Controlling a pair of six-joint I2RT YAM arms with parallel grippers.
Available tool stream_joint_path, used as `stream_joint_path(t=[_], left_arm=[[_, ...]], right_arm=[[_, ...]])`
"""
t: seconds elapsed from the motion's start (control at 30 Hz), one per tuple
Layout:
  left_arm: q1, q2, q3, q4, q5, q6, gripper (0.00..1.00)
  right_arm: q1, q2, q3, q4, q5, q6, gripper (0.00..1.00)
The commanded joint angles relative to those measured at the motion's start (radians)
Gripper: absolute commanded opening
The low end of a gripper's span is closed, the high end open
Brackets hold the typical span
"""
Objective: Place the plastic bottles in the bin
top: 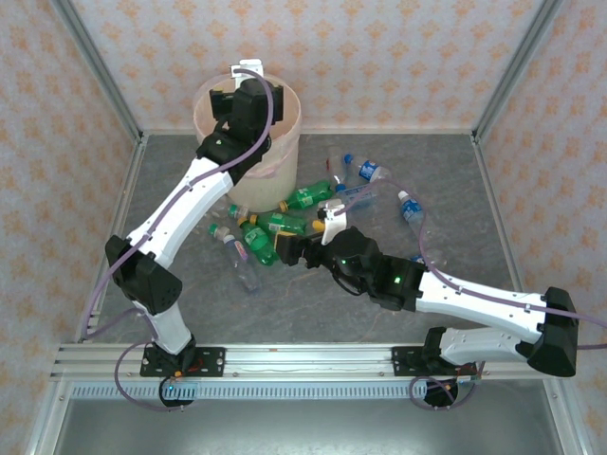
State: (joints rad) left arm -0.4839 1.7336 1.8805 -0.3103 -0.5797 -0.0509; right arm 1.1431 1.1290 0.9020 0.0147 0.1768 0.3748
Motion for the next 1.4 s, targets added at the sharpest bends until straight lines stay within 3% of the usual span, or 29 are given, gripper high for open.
stream_joint_path(t=[0.0,0.07,0.2,0.33,0.53,0.8,1.1,1.37], left_arm=[[-0.004,-0.120,-0.044,-0.054,0.048,-0.090,0.99],[-0.004,-0.178,-0.111,-0.056,0.070,-0.137,0.99],[-0.004,-0.323,-0.287,-0.059,0.081,-0.251,0.99],[-0.002,-0.493,-0.510,-0.046,0.106,-0.358,0.99],[0.000,-0.768,-0.838,-0.055,0.109,-0.526,0.99],[0.004,-1.116,-1.186,-0.130,0.083,-0.781,0.99],[0.005,-1.421,-1.326,-0.258,0.044,-0.905,0.99],[0.004,-1.465,-1.315,-0.338,0.027,-0.891,0.99]], right_arm=[[0.006,0.020,0.015,0.004,0.012,0.020,1.00],[0.014,0.030,0.015,0.008,0.030,0.025,1.00],[0.093,0.048,0.009,0.034,0.184,-0.010,1.00],[0.120,0.117,0.026,0.031,0.204,-0.001,1.00],[0.127,0.248,0.091,-0.027,0.124,0.037,0.99],[0.127,0.451,0.139,-0.004,-0.034,0.096,0.81],[0.127,0.663,0.252,-0.004,-0.098,0.109,0.78],[0.128,0.848,0.401,-0.081,-0.086,0.107,0.74]])
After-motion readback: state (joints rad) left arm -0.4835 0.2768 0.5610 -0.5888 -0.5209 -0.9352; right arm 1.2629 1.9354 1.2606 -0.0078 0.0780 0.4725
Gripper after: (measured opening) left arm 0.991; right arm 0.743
